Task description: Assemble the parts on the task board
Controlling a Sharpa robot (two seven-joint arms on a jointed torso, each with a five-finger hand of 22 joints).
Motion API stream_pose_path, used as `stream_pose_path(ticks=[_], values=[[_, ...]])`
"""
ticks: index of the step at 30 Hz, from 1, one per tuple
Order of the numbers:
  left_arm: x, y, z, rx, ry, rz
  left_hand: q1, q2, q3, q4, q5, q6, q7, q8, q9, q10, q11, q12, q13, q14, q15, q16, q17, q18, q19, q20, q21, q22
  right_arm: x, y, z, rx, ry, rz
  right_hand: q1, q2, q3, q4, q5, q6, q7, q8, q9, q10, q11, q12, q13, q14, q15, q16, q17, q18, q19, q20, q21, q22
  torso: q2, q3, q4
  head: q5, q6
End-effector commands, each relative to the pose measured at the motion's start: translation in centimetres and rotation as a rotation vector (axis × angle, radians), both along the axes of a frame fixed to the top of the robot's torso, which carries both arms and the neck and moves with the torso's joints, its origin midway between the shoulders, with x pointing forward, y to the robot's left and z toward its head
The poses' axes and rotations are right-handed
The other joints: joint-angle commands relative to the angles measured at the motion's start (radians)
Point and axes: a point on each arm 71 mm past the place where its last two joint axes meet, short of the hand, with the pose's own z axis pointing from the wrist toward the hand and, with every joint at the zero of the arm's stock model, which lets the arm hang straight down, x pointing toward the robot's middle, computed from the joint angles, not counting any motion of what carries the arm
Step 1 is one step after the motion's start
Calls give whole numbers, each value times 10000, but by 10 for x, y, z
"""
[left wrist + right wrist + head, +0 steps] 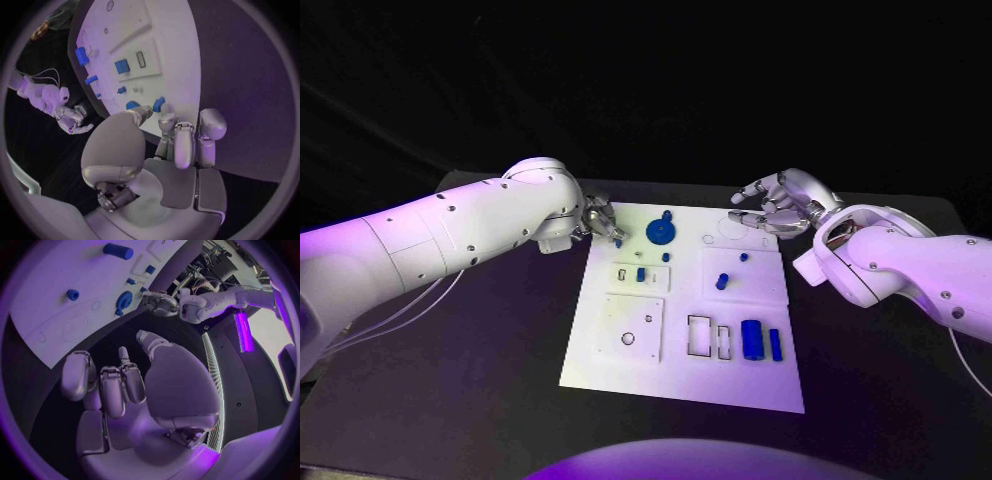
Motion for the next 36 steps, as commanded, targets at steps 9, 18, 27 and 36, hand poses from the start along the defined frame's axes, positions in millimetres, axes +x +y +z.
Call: stream_pose_path(ticks=[9,18,27,36], values=[[-1,-2,0,-213,234,-110,1323,367,884,-401,22,-178,-46,-31,2,-102,-45,-26,-61,476,13,-48,835,81,-75,16,-63,-2,0,1,-1,-30,44,121,-75,-37,-21,64,35,-68,-18,65,-9,-26,-7,-37,916,766,23,-40,1451,125,-66,16,-37,-7,0,-3,-6,10,-57],[-2,-1,0,-536,202,-70,1627,203,2711,-1060,-70,-366,52,189,159,-95,22,-70,-148,479,69,-42,842,76,-74,58,-25,61,0,1,-1,-33,48,122,-75,-37,-21,64,35,-68,-18,65,-9,-26,-7,-37,916,766,23,-40,1451,125,-66,16,-37,-7,-6,-2,-8,31,-50],[-14,6,6,-1600,291,150,1478,118,3191,-1265,-71,-328,49,284,211,11,14,0,-69,529,60,28,957,58,-2,59,46,185,0,0,-1,-43,52,94,-65,-40,-18,86,34,-71,-20,86,-13,-14,-9,-23,930,766,20,-43,1448,126,-65,13,-47,-10,-13,2,6,26,-57],[-38,9,15,-2329,172,-117,1330,17,3509,-1424,-48,-272,27,342,235,118,-10,58,1,580,38,92,1063,33,92,45,129,335,0,-2,-1,-54,44,44,-65,-40,-18,86,34,-71,-20,86,-13,-14,-9,-23,930,766,20,-43,1448,126,-65,13,-47,-10,-10,-4,17,78,-67]])
